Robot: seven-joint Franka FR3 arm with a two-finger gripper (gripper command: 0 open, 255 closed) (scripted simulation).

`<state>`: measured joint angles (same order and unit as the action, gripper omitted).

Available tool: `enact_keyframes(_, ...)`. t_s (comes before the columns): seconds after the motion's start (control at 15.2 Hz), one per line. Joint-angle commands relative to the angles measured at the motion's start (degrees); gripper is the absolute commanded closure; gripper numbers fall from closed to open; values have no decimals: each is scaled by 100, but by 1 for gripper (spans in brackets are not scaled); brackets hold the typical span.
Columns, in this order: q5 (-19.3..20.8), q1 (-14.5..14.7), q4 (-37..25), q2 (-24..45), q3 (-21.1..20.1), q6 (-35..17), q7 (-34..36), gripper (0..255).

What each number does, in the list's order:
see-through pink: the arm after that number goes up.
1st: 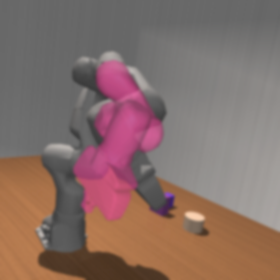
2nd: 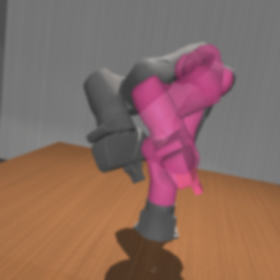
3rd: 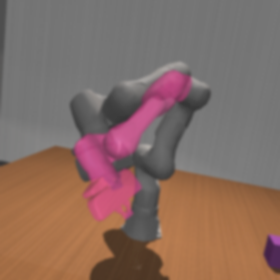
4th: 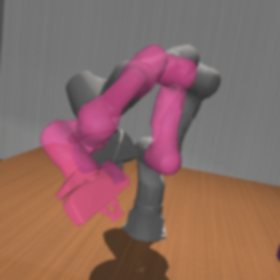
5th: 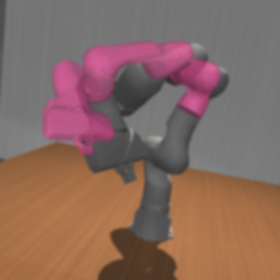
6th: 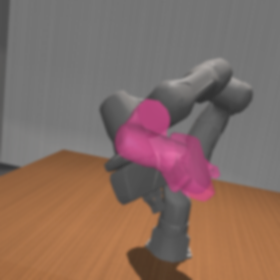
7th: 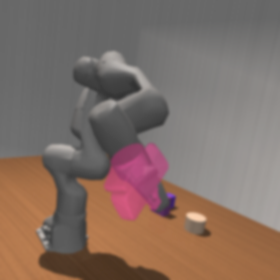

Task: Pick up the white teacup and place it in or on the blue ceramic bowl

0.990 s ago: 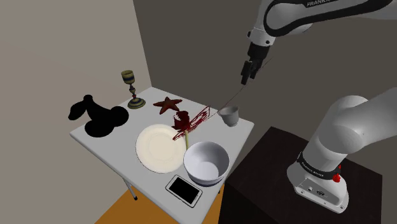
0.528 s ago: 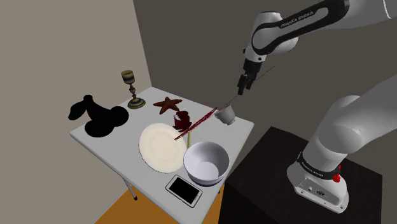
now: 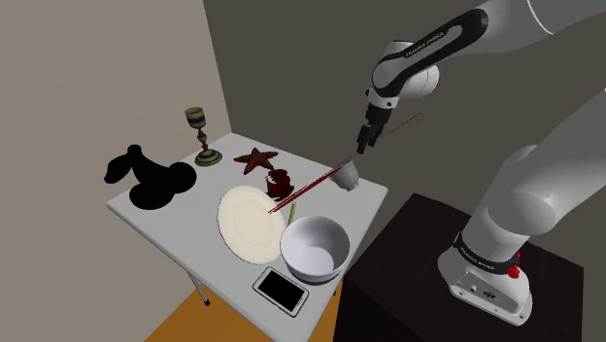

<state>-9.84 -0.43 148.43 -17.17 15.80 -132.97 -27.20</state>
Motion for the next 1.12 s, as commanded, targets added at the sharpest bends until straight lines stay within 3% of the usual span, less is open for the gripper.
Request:
enact_keyframes(0.0, -250, 18, -169, 1212, 269, -632, -479, 0)
enact_keyframes(0.07, -426, 66, -242, 1466, 344, -740, -668, 0)
enact_keyframes(0.13, -297, 96, -54, -15, 159, 161, -387, 0)
enact_keyframes(0.2, -302, 85, -54, -14, 148, 162, -391, 0)
enact_keyframes(0.4, -353, 552, -907, 1053, 313, 485, -2156, 0)
enact_keyframes(0.59, -253, 826, -1629, 1932, 186, 754, -3692, 0)
enact_keyframes(1.06, -392, 865, -1531, 2329, 65, 341, -4065, 0)
